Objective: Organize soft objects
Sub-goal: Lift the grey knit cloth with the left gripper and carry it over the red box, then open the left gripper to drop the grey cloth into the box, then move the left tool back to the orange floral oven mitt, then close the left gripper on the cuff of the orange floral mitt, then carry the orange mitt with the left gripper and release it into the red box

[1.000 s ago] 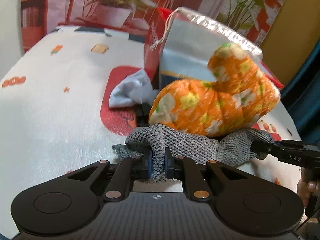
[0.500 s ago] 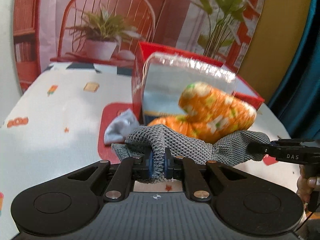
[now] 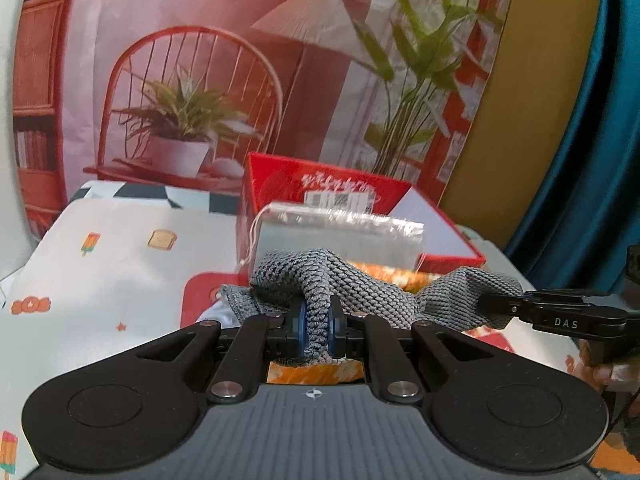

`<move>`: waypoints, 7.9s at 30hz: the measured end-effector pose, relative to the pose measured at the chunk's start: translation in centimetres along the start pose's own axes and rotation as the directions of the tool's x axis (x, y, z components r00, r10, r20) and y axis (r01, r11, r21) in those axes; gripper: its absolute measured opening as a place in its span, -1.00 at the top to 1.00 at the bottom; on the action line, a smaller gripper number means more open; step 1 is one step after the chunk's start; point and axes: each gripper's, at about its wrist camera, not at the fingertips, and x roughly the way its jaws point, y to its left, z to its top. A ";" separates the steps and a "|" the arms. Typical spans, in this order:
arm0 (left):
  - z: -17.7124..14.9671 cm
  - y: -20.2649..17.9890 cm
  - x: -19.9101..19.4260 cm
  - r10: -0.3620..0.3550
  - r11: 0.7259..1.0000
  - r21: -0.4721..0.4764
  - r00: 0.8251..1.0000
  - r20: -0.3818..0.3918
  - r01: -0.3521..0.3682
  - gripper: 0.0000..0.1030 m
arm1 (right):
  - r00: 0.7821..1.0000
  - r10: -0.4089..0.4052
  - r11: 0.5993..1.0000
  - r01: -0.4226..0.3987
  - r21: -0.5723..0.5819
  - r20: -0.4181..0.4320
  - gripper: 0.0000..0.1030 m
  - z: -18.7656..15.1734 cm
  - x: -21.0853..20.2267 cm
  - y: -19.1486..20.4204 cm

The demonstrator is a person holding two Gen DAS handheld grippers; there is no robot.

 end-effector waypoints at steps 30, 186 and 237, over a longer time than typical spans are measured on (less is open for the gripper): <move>8.2 -2.2 1.3 -0.060 0.998 0.037 0.989 0.134 0.056 0.79 | 0.988 -0.037 0.997 0.046 -0.055 0.151 0.76 9.1 -1.1 -2.3; -2.7 0.8 3.2 0.030 0.999 0.027 0.998 -0.058 -0.028 0.48 | 0.998 0.049 0.996 -0.047 -0.071 0.029 0.33 -2.7 3.8 4.5; 13.3 -1.4 14.0 -0.037 0.996 0.072 0.990 -0.136 0.047 0.51 | 0.999 -0.002 1.000 0.003 0.025 -0.035 0.37 15.0 9.9 -2.5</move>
